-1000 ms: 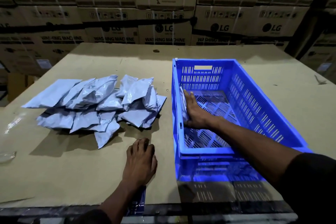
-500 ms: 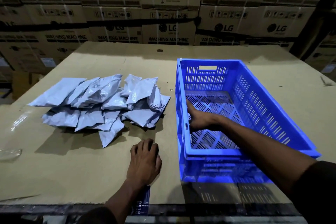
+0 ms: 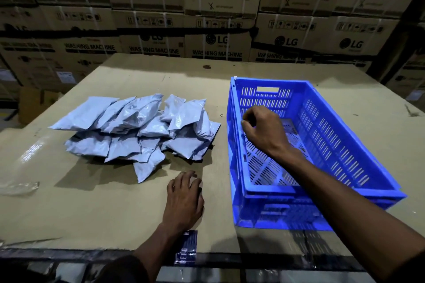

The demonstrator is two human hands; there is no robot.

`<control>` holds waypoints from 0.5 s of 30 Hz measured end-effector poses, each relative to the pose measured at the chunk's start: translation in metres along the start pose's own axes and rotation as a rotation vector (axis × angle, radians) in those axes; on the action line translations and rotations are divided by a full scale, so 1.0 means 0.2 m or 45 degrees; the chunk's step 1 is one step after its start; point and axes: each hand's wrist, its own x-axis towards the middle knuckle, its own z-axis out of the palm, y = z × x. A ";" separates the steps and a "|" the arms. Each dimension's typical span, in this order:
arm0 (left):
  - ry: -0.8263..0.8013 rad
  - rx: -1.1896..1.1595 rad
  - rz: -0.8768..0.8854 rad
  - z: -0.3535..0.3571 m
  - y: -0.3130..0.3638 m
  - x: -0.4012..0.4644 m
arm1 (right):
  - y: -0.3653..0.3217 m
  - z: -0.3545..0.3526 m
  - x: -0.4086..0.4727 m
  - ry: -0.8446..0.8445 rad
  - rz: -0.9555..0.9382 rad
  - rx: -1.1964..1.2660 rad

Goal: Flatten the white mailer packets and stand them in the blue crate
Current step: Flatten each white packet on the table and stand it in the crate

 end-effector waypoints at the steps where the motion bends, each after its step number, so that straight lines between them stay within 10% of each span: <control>1: 0.000 0.018 -0.005 -0.02 -0.03 -0.01 | -0.06 0.00 0.00 0.026 -0.055 -0.005; 15: 0.026 0.230 -0.183 -0.34 -0.75 -0.35 | -0.62 0.70 -0.06 -0.500 -0.418 -0.653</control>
